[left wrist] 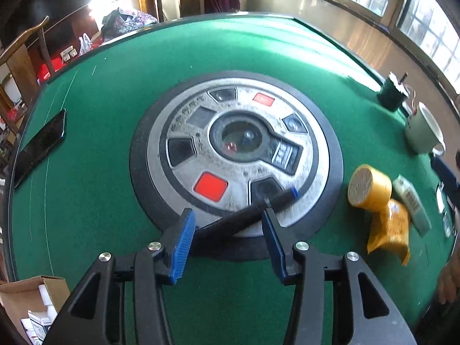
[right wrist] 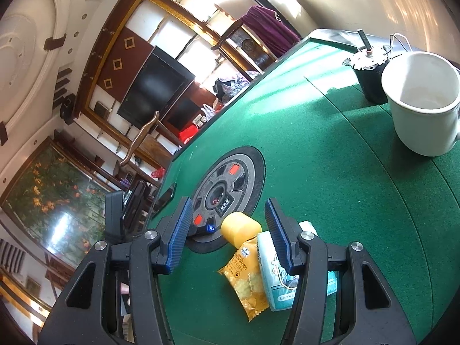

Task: Organize objects
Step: 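Grasp the blue-capped black marker with the left gripper while the right moves to the tissue pack, then grasp the blue tissue pack with the right gripper and lift it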

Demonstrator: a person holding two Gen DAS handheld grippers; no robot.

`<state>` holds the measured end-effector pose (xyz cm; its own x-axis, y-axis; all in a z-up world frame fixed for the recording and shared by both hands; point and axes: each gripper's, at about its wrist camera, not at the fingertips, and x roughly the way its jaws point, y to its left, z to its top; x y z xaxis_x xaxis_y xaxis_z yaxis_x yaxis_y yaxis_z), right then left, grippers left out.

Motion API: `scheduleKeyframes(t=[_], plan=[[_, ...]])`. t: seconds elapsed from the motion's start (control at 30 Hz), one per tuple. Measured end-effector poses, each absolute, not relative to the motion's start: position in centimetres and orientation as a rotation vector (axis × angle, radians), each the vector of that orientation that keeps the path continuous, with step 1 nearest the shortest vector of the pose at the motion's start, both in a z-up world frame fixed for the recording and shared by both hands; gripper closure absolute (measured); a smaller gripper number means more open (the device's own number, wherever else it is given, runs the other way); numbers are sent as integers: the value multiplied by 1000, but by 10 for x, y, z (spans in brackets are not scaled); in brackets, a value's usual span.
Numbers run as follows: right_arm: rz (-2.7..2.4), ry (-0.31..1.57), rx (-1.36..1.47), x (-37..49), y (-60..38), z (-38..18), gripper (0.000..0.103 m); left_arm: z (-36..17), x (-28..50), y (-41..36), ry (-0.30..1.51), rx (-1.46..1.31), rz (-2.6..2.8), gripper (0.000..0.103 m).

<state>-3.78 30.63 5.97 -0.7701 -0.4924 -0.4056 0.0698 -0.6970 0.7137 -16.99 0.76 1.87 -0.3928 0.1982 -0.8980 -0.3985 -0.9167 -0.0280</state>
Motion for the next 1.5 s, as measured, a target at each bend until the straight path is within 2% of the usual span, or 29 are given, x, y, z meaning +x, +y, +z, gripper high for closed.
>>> scheduleKeyframes(t=[0.1,0.3,0.33,0.37,0.43,0.6,0.8,0.87,0.97,1.1,1.17,1.3,1.5], plan=[[-2494,-1003,846,-37,306,61,50,12,-165,15,378,-1475,2339,54],[-2521,-1011,868,-40,311,57,50,10,-157,17,313,-1503,2343,56],[-2539,-998,881,-40,311,58,50,10,-153,17,292,-1506,2357,67],[-2572,-968,902,-40,311,59,50,10,-146,19,268,-1505,2371,81],[-2644,-851,975,-42,309,61,50,10,-134,24,257,-1511,2376,90],[-2599,-648,1139,-49,306,49,50,9,-98,30,234,-1475,2408,90],[-2528,-528,1341,-63,299,22,48,10,-92,25,198,-1448,2429,90],[-2520,-519,1340,-63,298,20,44,11,-94,27,216,-1441,2433,90],[-2535,-487,1322,-62,295,19,44,11,-93,28,210,-1435,2449,90],[-2582,-316,1335,-58,277,22,45,10,-90,29,200,-1418,2487,90],[-2591,-291,1331,-57,276,22,55,10,-89,29,188,-1405,2515,90],[-2596,-299,1321,-54,280,25,65,11,-87,22,67,-1399,2511,90],[-2673,-428,1204,-48,298,39,67,24,-76,3,-127,-1352,2486,90]])
